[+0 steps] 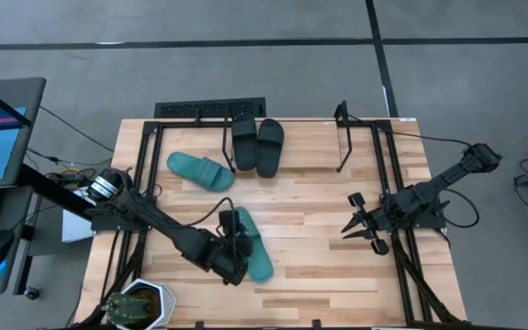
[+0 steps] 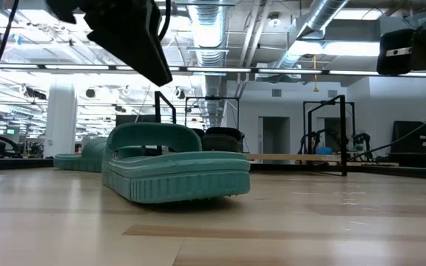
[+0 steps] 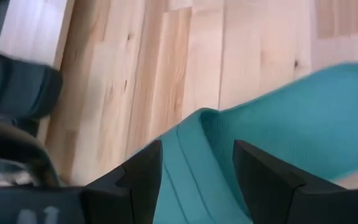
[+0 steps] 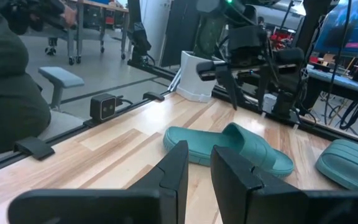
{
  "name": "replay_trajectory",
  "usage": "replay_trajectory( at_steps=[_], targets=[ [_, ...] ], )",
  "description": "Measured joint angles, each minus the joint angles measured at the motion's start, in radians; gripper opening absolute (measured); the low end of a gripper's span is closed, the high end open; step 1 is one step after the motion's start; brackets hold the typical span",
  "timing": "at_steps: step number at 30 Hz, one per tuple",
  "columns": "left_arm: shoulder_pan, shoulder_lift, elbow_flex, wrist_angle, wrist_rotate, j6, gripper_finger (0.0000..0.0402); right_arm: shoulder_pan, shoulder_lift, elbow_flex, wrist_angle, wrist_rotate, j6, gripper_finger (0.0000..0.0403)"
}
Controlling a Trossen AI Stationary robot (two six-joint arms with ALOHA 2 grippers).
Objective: Pick and place slides into the shelf
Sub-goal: Put the bottom dark green slipper on the shelf
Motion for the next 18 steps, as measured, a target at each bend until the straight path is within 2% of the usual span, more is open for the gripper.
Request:
replay_trajectory(
  at_steps=[5, 9, 13, 18],
  targets=[
    [-0.001, 0.0, 0.0, -0.014, 0.0, -0.127, 0.0185, 0.0, 0.0, 0.0, -0.002, 0.0, 0.0, 0.0059],
    [-0.001, 0.045, 0.001, -0.013, 0.004, -0.144, 0.0185, 0.0, 0.0, 0.0, -0.002, 0.0, 0.0, 0.0059],
    [0.014, 0.112, 0.001, -0.009, 0.058, -0.152, 0.0185, 0.0, 0.0, 0.0, -0.003, 0.0, 0.0, 0.0059],
    [0.03, 0.148, 0.0, -0.039, 0.048, -0.187, 0.0185, 0.0, 0.0, 0.0, -0.006, 0.0, 0.0, 0.0059]
  ],
)
